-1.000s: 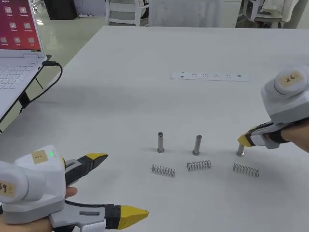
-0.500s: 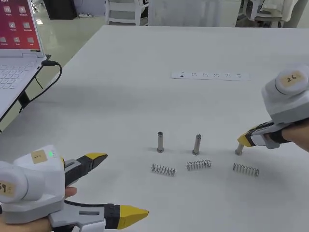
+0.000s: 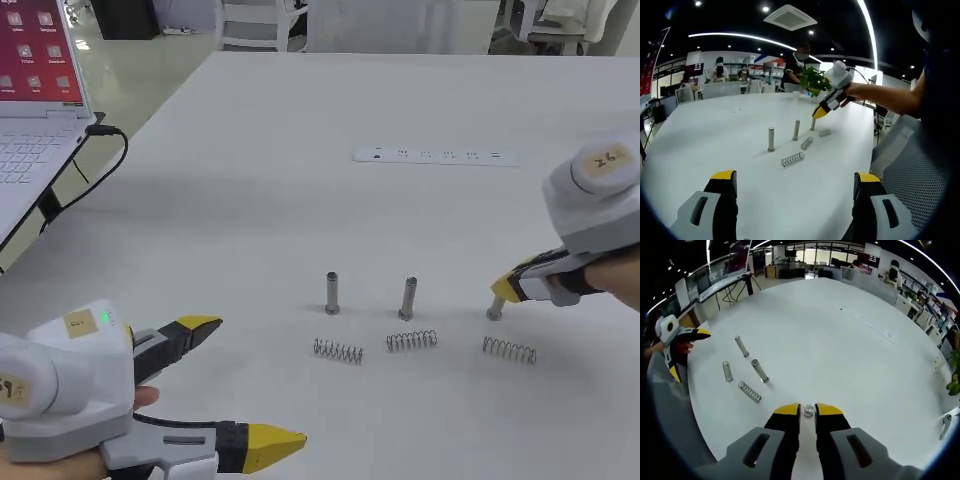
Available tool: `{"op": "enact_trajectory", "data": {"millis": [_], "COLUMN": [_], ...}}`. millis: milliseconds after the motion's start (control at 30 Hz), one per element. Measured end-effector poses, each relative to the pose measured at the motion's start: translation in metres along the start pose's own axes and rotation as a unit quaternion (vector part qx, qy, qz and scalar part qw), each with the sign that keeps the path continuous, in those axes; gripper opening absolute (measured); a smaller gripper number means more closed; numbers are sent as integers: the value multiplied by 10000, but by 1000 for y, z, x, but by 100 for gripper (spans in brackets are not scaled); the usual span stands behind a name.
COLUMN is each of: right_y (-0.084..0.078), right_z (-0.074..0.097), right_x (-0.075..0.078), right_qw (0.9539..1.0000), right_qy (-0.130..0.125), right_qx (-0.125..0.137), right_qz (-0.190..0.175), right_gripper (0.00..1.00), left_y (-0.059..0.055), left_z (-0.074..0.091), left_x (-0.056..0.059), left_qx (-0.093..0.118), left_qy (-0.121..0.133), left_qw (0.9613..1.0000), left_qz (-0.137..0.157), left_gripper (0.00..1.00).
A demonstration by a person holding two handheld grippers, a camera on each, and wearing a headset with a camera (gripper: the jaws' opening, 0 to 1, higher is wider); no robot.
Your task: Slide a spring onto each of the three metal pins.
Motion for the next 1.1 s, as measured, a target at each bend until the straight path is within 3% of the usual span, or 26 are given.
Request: {"op": "enact_trajectory", "data": {"millis": [433, 1100], "right_y": [1, -15], "right_z": [11, 31], "right_x": [1, -4], "right_qw": [9999, 9998], "right_qy": [-51, -17], "right_qx": [100, 101], "right_qz": [115, 199], "right_gripper": [15, 16], "left_y": [-1, -2], "left_z": [-1, -1], "left_x": [0, 0], "left_qx": [-26, -49], "left_qy": [-17, -50], "left_qw": [10000, 10000], "left_qz": [-12, -39], "left_gripper": [94, 94]}}
Point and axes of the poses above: the centre of the closed fingertips' face, and the gripper's own axes: z roughly backward along the fingers, x roughly to its right, y roughly out of its top, the point moved 3 cm from there along z, roughly backward along the fingers, and after that the axes turned 2 degrees about z, right-handed, at the moved point
